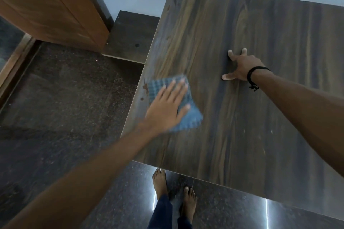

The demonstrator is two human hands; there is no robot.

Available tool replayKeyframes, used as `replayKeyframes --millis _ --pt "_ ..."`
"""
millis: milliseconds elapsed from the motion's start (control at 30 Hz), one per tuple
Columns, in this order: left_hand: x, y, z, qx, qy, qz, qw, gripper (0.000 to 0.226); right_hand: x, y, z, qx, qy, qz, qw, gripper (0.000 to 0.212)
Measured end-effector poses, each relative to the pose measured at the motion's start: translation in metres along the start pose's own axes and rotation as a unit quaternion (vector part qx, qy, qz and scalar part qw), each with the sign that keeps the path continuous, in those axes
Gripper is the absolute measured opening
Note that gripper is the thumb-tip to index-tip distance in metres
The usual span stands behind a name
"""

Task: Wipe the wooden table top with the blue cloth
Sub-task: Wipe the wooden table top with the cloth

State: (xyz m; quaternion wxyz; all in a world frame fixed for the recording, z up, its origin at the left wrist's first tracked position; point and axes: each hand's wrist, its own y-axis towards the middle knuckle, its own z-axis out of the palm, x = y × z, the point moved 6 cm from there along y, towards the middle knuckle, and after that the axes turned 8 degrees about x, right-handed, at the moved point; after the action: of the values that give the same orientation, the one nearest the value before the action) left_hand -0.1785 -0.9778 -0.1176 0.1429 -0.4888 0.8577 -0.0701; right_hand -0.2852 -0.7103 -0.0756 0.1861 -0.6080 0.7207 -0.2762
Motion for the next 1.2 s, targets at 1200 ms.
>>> replayKeyframes --millis 1200 --pt "-0.032 -0.131 0.048 0.063 0.049 0.08 0.994 0.068 0.005 -0.002 -0.001 0.01 0.011 -0.003 1.0 0.11"
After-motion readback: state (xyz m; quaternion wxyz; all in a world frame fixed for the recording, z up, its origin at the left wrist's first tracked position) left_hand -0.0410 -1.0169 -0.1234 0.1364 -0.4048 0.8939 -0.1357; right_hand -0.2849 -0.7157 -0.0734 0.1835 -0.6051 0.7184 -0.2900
